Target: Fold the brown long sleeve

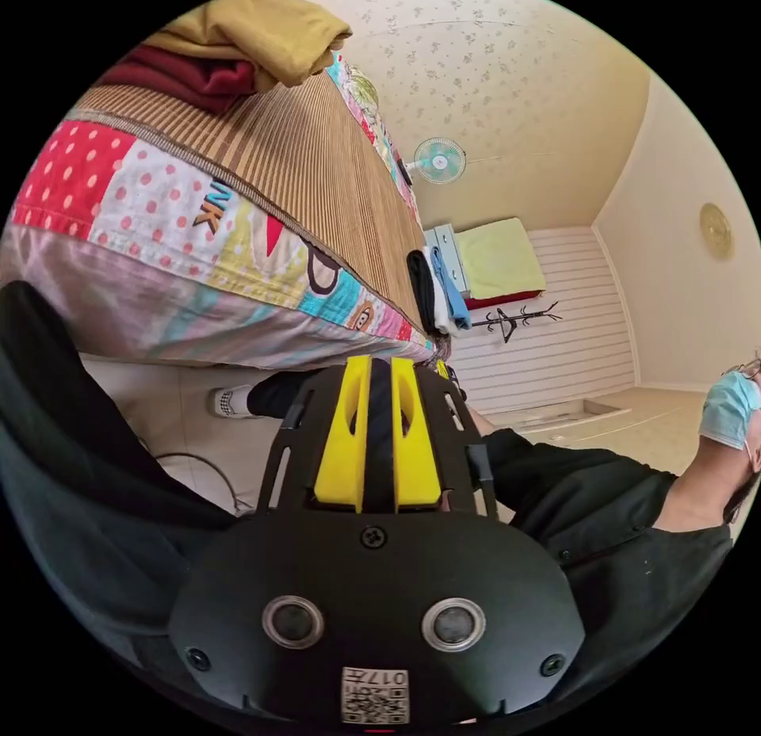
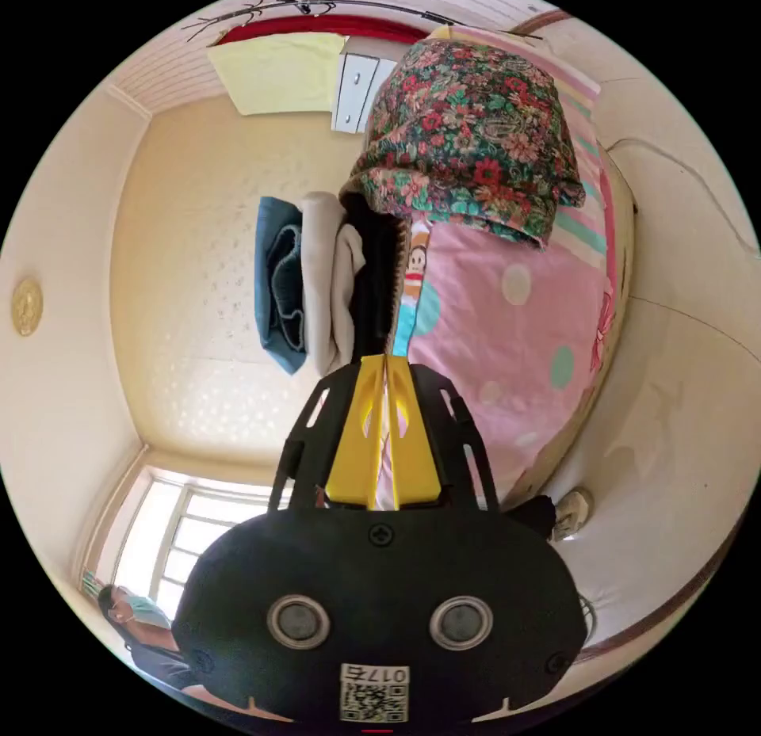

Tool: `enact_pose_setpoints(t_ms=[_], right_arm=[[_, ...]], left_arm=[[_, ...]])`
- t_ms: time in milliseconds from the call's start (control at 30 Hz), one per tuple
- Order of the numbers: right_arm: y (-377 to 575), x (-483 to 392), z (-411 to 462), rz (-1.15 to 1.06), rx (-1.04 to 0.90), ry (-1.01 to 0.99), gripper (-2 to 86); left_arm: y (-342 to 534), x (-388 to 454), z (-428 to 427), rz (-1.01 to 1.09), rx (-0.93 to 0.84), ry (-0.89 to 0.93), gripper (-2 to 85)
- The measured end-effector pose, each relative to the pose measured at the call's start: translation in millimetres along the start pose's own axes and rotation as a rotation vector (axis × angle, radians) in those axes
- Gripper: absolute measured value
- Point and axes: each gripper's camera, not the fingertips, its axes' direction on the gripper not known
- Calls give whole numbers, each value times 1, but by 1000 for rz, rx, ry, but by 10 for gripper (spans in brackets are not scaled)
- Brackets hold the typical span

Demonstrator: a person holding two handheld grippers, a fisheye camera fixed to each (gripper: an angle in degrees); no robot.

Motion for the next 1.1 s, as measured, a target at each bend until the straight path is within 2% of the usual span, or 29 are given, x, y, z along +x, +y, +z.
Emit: enact_pose_setpoints(t_ms=[133,200,267,333,467,533,600,667,700,733,767,800,900,967,1100], right_arm=[[65,13,0,-83,-251,55,4],[119,15,8,-90,-433,205,3],[159,6,13,-125,-523,290,3],[191,-14,10,-193,-546,312,4],[229,-75,-7,-376,-444,274,8],[237,-101,-10,-457,-408,218,11],[242,-128,-11,-526,-389,65,11],[245,-143,-11,-570,-399,-53,10],[247,-151,-11,-599,-416,-110,9],[248,-155,-11,-616,-428,-129,9],[252,-163,-10,-658,-459,-147,8],[257,-170,-9,-700,-493,-130,9],[274,-191,1,-799,-576,-69,15],[283,-203,16,-836,-627,-62,24],[298,-218,77,-822,-744,-110,62]], left_arm=[[-20,36,-15,138,71,-232,52],[-32,58,-30,214,150,-360,53],[-55,84,-50,291,242,-505,65],[-78,98,-62,311,292,-591,87],[-144,111,-74,275,402,-670,126],[-179,97,-66,196,355,-654,130],[-209,74,-51,100,275,-673,114],[-226,51,-41,5,231,-693,56],[-227,49,-44,1,221,-669,50],[-226,49,-53,-3,209,-544,43],[-217,56,-68,40,260,-402,40],[-209,63,-77,77,296,-354,40],[-164,108,-106,294,335,-303,40],[-125,129,-109,435,293,-297,40],[-79,100,-91,379,206,-167,40]])
